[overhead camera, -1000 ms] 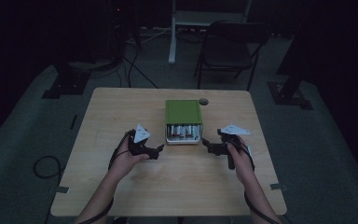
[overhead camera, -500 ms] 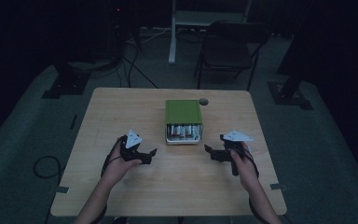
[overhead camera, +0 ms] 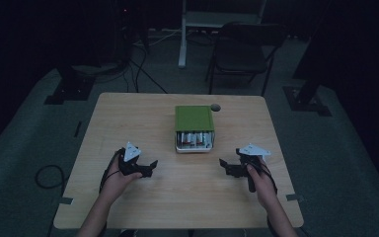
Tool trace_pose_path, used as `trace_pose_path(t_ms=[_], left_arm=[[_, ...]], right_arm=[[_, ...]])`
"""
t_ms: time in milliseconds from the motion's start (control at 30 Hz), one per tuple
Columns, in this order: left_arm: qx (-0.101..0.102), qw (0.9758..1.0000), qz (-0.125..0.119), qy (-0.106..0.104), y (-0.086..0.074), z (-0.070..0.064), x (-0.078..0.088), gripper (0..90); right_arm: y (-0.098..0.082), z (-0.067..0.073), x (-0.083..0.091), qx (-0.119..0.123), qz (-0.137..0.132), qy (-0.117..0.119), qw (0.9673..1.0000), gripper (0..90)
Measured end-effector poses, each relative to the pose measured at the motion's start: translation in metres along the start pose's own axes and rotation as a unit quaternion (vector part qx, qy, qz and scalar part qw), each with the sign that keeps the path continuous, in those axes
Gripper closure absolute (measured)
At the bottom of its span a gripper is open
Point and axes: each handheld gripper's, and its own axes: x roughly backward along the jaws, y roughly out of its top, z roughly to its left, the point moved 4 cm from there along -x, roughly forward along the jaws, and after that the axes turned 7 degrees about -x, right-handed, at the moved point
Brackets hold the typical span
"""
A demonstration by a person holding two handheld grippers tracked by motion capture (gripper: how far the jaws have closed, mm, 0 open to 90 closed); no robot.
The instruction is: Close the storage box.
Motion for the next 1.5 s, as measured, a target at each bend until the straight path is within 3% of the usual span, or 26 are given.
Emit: trace_pose_path(t_ms=[633, 900, 1067, 1333, 1433, 1500], left_arm=[[0.035, 0.9987, 0.027, 0.025, -0.032, 0.015, 0.017, 4.2], [0.065, 0.9958, 0.046, 0.045, -0.047, 0.024, 0.027, 4.3], [0.069, 0.9946, 0.055, 0.054, -0.052, 0.025, 0.033, 4.3], [0.080, 0.9904, 0.082, 0.077, -0.061, 0.028, 0.045, 4.3], [0.096, 0.9870, 0.095, 0.086, -0.068, 0.030, 0.048, 4.3], [0.097, 0.9869, 0.093, 0.090, -0.069, 0.031, 0.049, 4.3]], right_arm=[[-0.037, -0.006, 0.012, 0.011, 0.034, -0.014, 0.9993, 13.2], [-0.049, -0.008, 0.014, 0.017, 0.050, -0.019, 0.9984, 13.2], [-0.053, -0.008, 0.014, 0.014, 0.057, -0.020, 0.9980, 13.2], [-0.056, -0.010, 0.014, 0.020, 0.077, -0.026, 0.9965, 13.2], [-0.057, -0.010, 0.013, 0.024, 0.092, -0.031, 0.9950, 13.2], [-0.058, -0.009, 0.012, 0.028, 0.096, -0.031, 0.9945, 12.9]])
